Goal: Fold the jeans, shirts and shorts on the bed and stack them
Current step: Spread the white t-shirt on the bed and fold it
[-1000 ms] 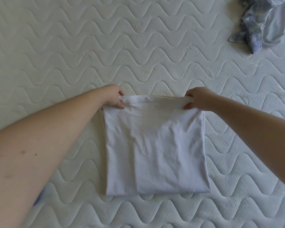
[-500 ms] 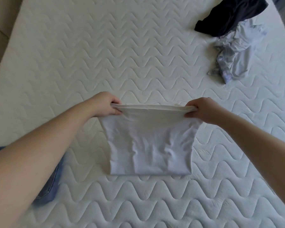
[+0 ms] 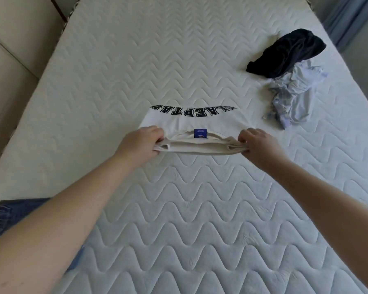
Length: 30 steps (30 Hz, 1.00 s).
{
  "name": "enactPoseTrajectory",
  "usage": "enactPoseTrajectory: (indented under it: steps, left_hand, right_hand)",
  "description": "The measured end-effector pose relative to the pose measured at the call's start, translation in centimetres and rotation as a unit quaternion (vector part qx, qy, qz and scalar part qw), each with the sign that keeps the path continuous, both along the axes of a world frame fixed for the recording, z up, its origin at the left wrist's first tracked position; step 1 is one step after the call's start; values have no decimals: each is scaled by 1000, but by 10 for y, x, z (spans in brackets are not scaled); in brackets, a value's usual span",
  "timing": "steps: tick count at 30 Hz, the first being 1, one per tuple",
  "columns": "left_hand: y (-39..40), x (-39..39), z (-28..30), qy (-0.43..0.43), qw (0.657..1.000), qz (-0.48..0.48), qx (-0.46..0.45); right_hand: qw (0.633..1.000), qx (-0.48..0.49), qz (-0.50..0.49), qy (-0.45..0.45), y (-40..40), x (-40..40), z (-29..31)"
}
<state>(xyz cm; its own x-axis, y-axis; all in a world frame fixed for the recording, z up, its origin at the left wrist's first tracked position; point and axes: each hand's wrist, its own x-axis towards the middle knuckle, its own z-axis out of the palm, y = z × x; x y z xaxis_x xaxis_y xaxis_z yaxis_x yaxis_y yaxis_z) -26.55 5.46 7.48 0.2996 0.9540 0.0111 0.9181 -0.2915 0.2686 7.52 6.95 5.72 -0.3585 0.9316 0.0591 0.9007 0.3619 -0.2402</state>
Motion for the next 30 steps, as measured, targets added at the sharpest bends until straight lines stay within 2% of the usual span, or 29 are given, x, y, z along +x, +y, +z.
enactPoseTrajectory:
  steps: [3, 6, 9, 11, 15, 19, 21, 22, 23, 24, 26, 27, 28, 30]
  left_hand:
    - [-43, 9, -68, 39, 998, -47, 15]
    - [-103, 20, -141, 56, 996, -66, 24]
    - [-161, 29, -201, 116, 991, -62, -4]
    - [-190, 33, -228, 113, 993, -33, -19]
    - [-233, 31, -250, 94, 994, 13, -56]
    - [-250, 27, -246, 91, 990, 34, -105]
    - [-246, 28, -244, 44, 992, 87, -74]
    - [-241, 29, -242, -1, 987, 151, -50]
    - [-238, 30, -243, -60, 967, 246, -40]
    - [-232, 28, -245, -135, 926, 348, -57]
    - [-215, 21, -253, -278, 798, 512, -156]
    - [-211, 18, -258, -324, 740, 548, -217]
    - [-209, 16, -263, -343, 717, 549, -261]
    - [-210, 13, -271, -334, 734, 514, -293]
  right_hand:
    - [999, 4, -4, -34, -36, -2, -64]
    - [998, -35, -9, -60, -85, -3, -128]
    - [994, -78, -7, -76, -140, -1, -177]
    - [990, -109, -29, -90, -170, 3, -201]
    - [973, -194, -88, -86, -212, 8, -225]
    - [963, -228, -99, -99, -231, 10, -222]
    - [963, -220, -147, -43, -234, 12, -217]
    - [955, -220, -197, 8, -233, 12, -216]
    - [933, -230, -267, 75, -231, 13, -215]
    - [891, -250, -349, 147, -226, 14, -214]
    - [775, -311, -482, 264, -211, 12, -213]
    - [739, -333, -509, 290, -204, 12, -215]
    - [727, -344, -515, 296, -199, 12, -217]
    - [728, -351, -508, 299, -192, 15, -224]
